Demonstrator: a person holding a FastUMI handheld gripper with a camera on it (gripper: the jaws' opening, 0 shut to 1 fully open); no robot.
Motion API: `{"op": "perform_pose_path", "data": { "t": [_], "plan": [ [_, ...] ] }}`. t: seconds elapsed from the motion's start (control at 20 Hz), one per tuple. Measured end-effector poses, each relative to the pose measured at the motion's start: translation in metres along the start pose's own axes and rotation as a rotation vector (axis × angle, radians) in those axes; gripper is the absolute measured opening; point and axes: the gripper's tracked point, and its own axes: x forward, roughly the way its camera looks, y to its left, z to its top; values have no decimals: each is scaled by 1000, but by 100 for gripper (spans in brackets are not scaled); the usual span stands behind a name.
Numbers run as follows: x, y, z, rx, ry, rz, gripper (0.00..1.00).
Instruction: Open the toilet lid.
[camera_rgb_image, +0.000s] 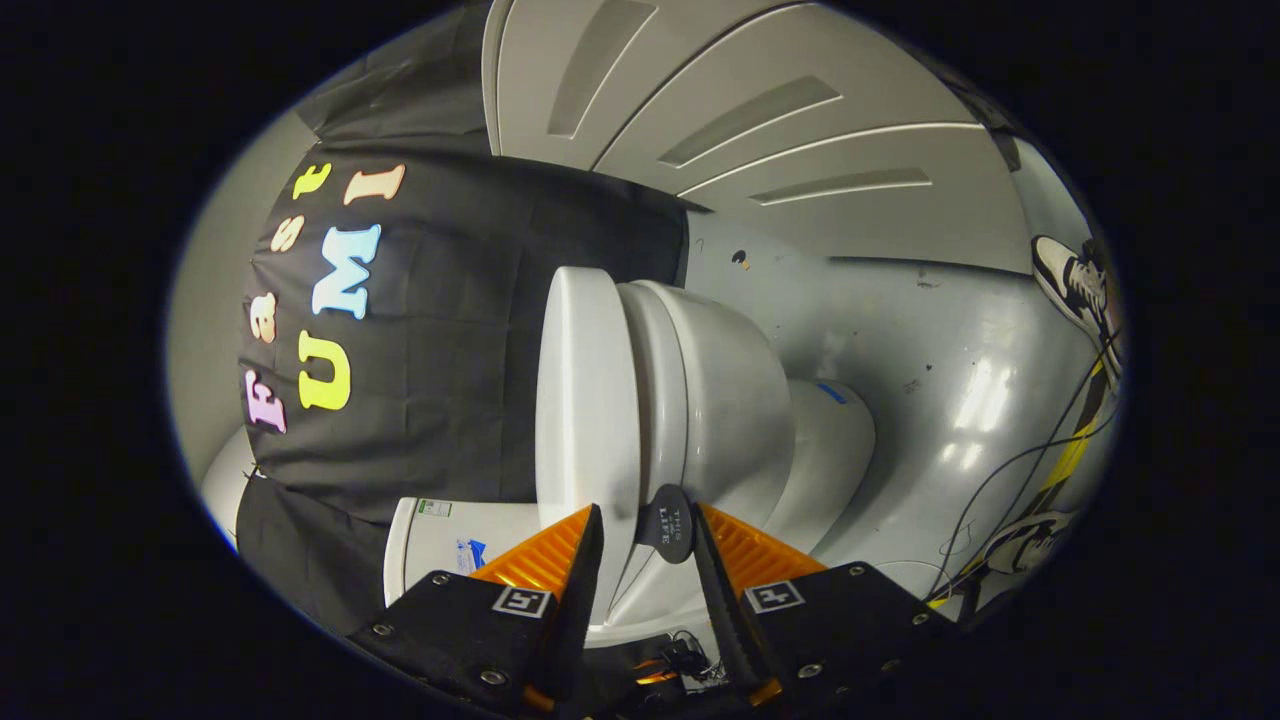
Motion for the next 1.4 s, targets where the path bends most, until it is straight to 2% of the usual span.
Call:
{"op": "perform_pose_path", "data": {
  "t": [0.1,0.2,0.25,0.35,0.55,0.85,0.95,1.05,1.2,1.4],
  "plan": [
    [2,-3,1,16,-11,-3,49],
    [4,-7,2,34,-11,-4,38],
    [4,-7,3,42,-13,0,29],
    [5,-8,4,48,-15,6,20],
    [6,-6,5,39,-9,12,11],
    [7,-10,6,44,-14,3,8],
    [3,-3,8,48,-25,27,8],
    [4,-2,8,8,-32,8,0],
    [0,3,8,-132,-48,-46,0],
    [-11,28,9,-235,-75,-44,0]
  ]
}}
